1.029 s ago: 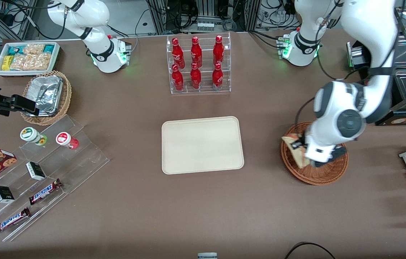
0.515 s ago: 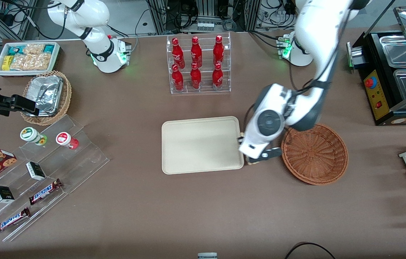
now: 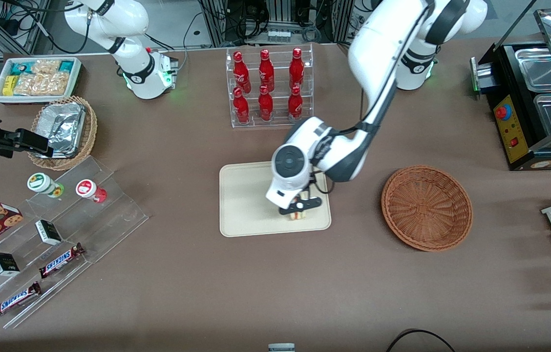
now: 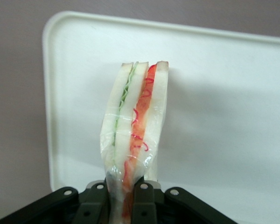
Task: Place sandwich from basket to tray
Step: 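Lift the sandwich and carry it over the cream tray, then lower the sandwich onto the tray and open the left gripper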
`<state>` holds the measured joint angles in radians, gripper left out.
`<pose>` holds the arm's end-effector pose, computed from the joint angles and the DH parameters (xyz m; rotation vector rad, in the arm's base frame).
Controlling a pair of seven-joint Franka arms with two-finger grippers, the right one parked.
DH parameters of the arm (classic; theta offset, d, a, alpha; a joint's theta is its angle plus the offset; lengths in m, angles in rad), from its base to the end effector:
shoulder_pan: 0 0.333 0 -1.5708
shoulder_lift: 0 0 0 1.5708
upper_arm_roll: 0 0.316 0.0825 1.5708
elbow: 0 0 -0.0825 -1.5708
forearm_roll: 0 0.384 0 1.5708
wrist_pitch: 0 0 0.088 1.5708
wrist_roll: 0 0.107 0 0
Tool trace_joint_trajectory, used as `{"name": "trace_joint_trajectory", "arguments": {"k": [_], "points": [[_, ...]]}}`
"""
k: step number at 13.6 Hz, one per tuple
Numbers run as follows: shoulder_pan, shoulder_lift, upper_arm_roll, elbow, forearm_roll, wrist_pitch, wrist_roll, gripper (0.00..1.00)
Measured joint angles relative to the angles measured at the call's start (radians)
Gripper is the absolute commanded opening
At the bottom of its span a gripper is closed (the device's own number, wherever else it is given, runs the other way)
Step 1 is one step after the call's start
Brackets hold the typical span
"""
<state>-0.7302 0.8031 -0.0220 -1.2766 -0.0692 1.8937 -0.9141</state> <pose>0.5299 -0.4978 0.2570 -3.0305 -0.2968 0.2811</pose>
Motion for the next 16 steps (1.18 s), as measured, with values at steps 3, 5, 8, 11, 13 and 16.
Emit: {"name": "trace_joint_trajectory", "arguments": {"k": [3, 5, 8, 11, 13, 16], "points": [[-0.017, 0.031, 0.0, 0.083, 0.0, -0.052, -0.008, 0.0], [-0.035, 0.038, 0.0, 0.097, 0.0, -0.049, -0.033, 0.0], [-0.052, 0.064, 0.001, 0.118, 0.0, -0.046, -0.053, 0.0], [-0.053, 0.081, 0.003, 0.123, 0.011, -0.045, -0.058, 0.0], [-0.053, 0.091, 0.005, 0.127, 0.014, -0.045, -0.075, 0.0], [-0.053, 0.098, 0.005, 0.129, 0.014, -0.039, -0.105, 0.0]]}}
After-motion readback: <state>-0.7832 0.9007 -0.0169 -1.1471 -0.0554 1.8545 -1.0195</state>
